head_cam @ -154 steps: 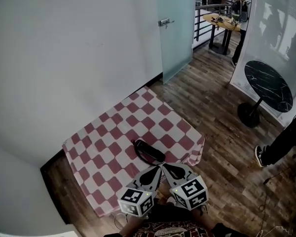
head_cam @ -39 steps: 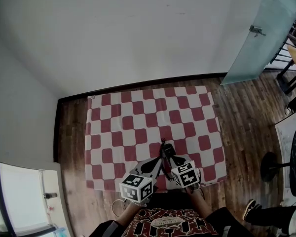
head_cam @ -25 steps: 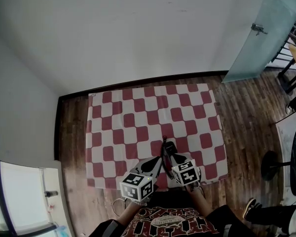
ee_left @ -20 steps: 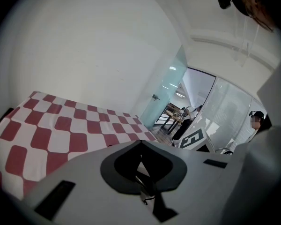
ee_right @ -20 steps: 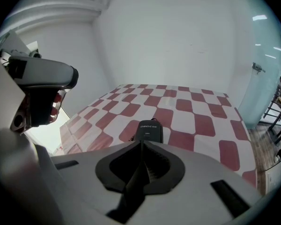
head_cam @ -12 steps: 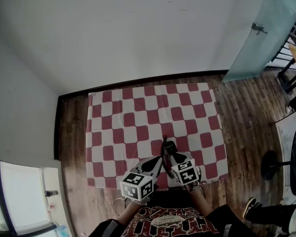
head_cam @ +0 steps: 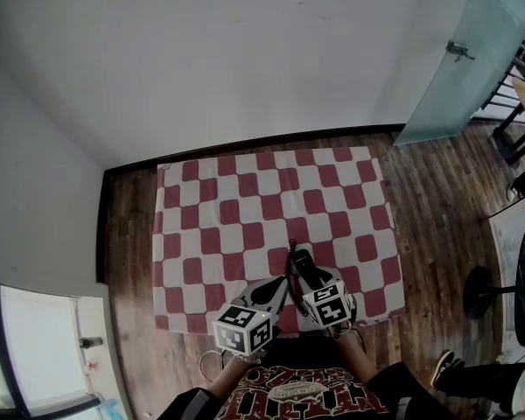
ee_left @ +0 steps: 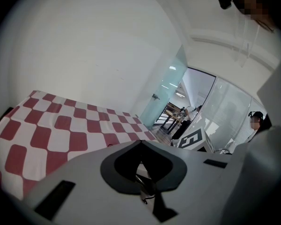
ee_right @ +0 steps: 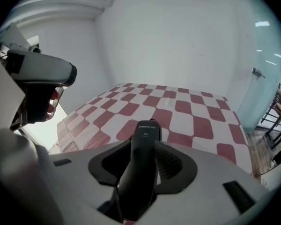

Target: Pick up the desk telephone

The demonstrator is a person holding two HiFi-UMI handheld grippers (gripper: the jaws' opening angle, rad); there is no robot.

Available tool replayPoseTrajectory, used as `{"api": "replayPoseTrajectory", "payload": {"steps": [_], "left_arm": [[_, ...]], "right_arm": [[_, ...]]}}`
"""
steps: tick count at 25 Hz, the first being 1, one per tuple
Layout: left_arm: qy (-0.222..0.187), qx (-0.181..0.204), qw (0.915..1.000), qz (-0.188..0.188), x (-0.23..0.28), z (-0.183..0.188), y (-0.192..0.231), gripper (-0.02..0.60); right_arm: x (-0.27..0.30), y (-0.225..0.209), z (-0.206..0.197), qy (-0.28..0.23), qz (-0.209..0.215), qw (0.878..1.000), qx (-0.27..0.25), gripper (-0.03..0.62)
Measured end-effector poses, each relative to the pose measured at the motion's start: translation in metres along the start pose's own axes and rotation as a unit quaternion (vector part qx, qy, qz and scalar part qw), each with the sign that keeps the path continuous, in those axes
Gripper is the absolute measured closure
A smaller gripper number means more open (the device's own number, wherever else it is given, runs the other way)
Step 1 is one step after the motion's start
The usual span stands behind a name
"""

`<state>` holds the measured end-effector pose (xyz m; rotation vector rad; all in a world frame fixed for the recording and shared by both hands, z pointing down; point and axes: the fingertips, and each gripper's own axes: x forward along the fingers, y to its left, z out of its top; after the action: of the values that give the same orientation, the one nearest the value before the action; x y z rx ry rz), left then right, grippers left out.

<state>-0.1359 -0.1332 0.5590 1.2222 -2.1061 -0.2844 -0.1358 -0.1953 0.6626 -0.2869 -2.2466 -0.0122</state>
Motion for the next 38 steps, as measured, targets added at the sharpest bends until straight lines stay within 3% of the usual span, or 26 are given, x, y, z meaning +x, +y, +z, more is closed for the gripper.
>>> {"api": "replayPoseTrajectory", "payload": {"steps": [5, 12, 22, 38], "left_arm": [[0.000, -0.002, 1.0000, 0.001, -0.001, -0.001, 0.001, 0.572], [-0.001, -0.005, 1.0000, 0.002, -0.003, -0.001, 0.003, 0.572], [-0.007, -0.008, 0.9999, 0.009, -0.007, 0.001, 0.009, 0.572], [-0.005, -0.015, 0.9996, 0.022, -0.016, 0.001, 0.025, 0.572]], "right_arm": [[0.004, -0.002, -0.006, 0.007, -0.005, 1.000, 0.006, 0.377], [0.010, -0.002, -0.006, 0.010, -0.001, 1.000, 0.007, 0.331], [0.026, 0.001, -0.018, 0.043, 0.000, 0.999, -0.006, 0.314], [0.049, -0.003, -0.032, 0.077, -0.011, 0.996, 0.039, 0.306]]}}
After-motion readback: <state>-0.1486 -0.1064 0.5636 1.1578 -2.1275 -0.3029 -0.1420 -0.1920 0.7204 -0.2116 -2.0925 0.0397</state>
